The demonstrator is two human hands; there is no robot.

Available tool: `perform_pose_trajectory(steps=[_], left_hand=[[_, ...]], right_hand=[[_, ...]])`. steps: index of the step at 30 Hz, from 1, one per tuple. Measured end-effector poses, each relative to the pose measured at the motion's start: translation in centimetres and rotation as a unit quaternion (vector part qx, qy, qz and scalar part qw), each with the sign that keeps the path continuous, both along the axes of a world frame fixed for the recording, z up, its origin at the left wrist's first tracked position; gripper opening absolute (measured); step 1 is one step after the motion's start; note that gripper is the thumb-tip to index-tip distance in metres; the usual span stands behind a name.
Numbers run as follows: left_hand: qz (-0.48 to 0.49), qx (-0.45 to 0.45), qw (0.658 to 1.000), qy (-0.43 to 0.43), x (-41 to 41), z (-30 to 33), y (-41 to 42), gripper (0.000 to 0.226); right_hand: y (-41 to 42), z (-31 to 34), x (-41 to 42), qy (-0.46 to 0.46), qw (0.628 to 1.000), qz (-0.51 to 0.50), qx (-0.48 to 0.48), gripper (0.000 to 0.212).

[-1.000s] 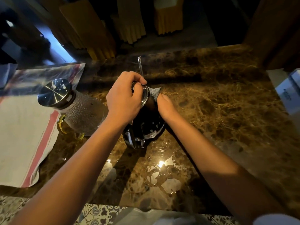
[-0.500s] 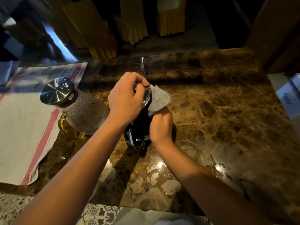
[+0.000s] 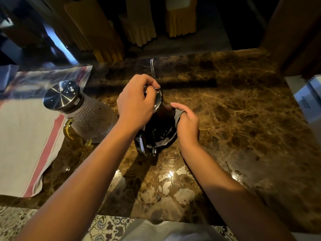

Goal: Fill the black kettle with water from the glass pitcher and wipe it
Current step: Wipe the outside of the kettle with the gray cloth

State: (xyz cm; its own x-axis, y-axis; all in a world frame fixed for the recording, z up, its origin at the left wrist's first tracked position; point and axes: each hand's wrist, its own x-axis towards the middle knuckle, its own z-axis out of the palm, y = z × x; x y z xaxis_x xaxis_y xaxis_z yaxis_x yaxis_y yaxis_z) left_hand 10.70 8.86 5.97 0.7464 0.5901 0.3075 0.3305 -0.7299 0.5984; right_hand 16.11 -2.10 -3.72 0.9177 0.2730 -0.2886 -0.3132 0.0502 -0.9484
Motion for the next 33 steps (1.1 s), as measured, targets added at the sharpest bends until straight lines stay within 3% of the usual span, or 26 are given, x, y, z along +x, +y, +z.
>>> perform_pose_trajectory(steps=[3,6,9,14,18,21,25,28,33], left_hand=[[0.002,0.006,1.0,-0.002,0.0,-0.1,0.0,0.017],[0.002,0.016,1.0,-0.011,0.1,-0.2,0.0,0.016],[0.006,0.006,1.0,-0.019,0.0,-0.2,0.0,0.016],[0.003,0.001,1.0,-0.009,0.1,-0.1,-0.1,0.015],[0.001,-0.002,1.0,-0.007,0.1,-0.1,-0.1,0.016],[0.0,0.003,1.0,-0.008,0.1,-0.2,0.0,0.016],[0.003,0.003,1.0,-0.016,0.1,-0.3,0.1,0.016],[0.014,0.005,1.0,-0.024,0.2,-0.4,0.1,0.017],[0.019,0.006,1.0,-0.015,0.2,-0.4,0.3,0.018]], right_hand=[[1.2,2.9,-1.7,-0.04,0.993,0.026,0.108,0.042],[1.9,4.3,-2.9,-0.132,0.98,0.079,0.124,0.056],[1.9,3.3,-2.7,-0.113,0.981,0.077,0.14,0.065],[1.1,0.0,-1.4,-0.123,0.989,0.08,0.004,0.041],[0.3,-2.6,-2.2,-0.108,0.989,0.084,-0.059,0.055],[0.4,-2.6,-4.9,-0.198,0.973,0.079,-0.089,0.063],[1.6,-1.8,-5.4,-0.371,0.925,0.061,-0.064,0.061],[2.3,-1.6,-2.6,-0.353,0.932,0.071,-0.047,0.056],[1.7,-2.2,0.8,-0.2,0.97,0.13,-0.05,0.047]])
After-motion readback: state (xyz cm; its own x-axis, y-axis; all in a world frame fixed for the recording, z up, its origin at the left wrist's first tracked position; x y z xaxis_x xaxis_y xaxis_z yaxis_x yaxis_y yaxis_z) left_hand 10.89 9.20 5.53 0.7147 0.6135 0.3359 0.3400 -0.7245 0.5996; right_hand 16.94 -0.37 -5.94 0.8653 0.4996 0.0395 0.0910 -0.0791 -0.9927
